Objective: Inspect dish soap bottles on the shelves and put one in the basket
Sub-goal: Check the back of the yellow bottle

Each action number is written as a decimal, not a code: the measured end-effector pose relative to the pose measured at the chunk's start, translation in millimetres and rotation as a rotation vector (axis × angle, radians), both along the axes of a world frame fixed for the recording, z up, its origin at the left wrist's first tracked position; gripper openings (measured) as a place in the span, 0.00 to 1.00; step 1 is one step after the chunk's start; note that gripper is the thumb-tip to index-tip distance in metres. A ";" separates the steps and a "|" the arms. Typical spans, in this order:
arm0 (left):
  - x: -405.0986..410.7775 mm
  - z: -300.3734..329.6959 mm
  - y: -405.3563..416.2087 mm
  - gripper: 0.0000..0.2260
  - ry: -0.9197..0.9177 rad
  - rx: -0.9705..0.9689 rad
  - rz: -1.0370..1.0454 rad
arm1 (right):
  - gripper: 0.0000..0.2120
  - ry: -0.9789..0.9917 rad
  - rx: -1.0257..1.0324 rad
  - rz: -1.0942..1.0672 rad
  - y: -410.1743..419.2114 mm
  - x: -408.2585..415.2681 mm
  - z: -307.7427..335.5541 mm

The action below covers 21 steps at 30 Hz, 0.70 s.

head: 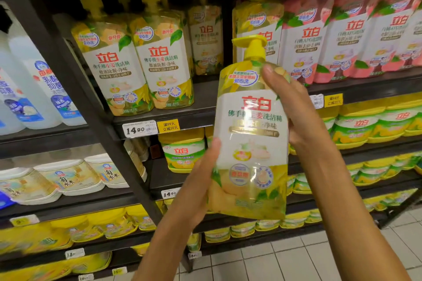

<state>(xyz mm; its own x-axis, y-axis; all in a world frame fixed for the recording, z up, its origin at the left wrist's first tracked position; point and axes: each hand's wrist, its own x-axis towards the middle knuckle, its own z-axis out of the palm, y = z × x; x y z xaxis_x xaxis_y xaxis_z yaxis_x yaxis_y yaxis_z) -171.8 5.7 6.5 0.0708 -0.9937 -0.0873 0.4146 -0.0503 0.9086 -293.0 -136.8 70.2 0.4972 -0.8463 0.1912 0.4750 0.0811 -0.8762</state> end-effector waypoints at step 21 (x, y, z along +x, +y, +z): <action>-23.0 -2.2 5.1 0.17 0.267 0.004 0.113 | 0.29 0.364 0.087 -0.031 -11.6 9.2 -13.2</action>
